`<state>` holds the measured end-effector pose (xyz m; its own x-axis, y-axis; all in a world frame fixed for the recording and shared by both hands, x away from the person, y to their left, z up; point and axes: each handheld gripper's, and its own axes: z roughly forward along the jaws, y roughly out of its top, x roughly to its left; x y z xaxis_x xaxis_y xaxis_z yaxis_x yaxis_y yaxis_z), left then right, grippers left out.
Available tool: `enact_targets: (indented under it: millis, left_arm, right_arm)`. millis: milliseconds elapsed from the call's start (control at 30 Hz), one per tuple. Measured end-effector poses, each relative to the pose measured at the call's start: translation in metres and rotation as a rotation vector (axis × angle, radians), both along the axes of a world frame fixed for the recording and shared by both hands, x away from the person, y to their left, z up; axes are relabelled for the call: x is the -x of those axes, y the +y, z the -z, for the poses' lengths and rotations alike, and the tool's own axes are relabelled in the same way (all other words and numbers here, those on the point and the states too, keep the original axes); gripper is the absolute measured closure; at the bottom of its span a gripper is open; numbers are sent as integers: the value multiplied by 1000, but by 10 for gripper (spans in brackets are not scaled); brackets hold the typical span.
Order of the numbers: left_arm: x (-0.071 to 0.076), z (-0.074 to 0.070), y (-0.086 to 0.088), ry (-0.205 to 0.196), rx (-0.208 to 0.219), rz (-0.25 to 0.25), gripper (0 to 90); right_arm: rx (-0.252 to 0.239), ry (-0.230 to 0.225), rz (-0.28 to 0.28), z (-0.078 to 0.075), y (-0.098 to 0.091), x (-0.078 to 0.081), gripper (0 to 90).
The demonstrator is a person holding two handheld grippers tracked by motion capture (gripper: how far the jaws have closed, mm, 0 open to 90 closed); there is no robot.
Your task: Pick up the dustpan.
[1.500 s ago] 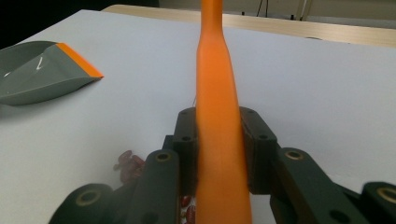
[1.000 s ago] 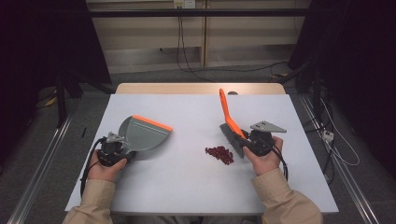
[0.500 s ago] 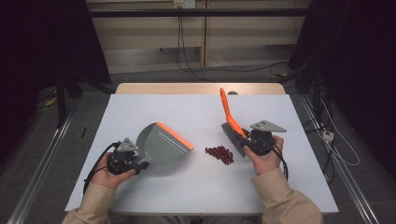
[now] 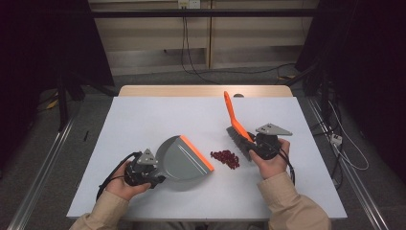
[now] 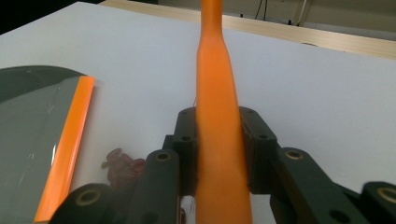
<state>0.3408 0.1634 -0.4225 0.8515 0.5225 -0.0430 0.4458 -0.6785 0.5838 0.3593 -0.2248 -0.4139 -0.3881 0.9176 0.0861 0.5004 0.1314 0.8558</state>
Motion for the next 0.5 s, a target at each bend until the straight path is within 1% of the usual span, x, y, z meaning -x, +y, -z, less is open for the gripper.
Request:
enact_targets:
  millis: [67,100,133,167,267,300,333,433,467,500]
  left_arm:
    - [1,1,-3,7,7,4,640]
    - [1,1,-5,1,3,7,640]
    - [2,1,-6,6,1,10,640]
    - [1,1,-7,8,-8,24,640]
    - [2,2,-10,11,-1,22,640]
    - [2,2,-11,9,-3,23,640]
    - [2,2,-12,16,-7,38,640]
    - [2,4,-15,16,-3,34,640]
    - [1,4,-16,18,-7,47,640]
    - [2,4,-17,21,4,43,640]
  right_arm:
    - [3,-3,0,0,0,0,713]
    - [4,-2,0,0,0,-1,713]
    - [4,-2,2,0,-1,-1,713]
    - [6,-4,2,1,-1,-1,713]
    - [12,-7,1,2,-1,-2,713]
    - [13,-1,1,2,-1,-2,713]
    - [17,-3,-1,2,-1,-2,713]
    - [26,0,-5,4,0,-3,713]
    - [27,4,-4,4,0,-3,713]
    - [32,5,-6,5,1,-3,713]
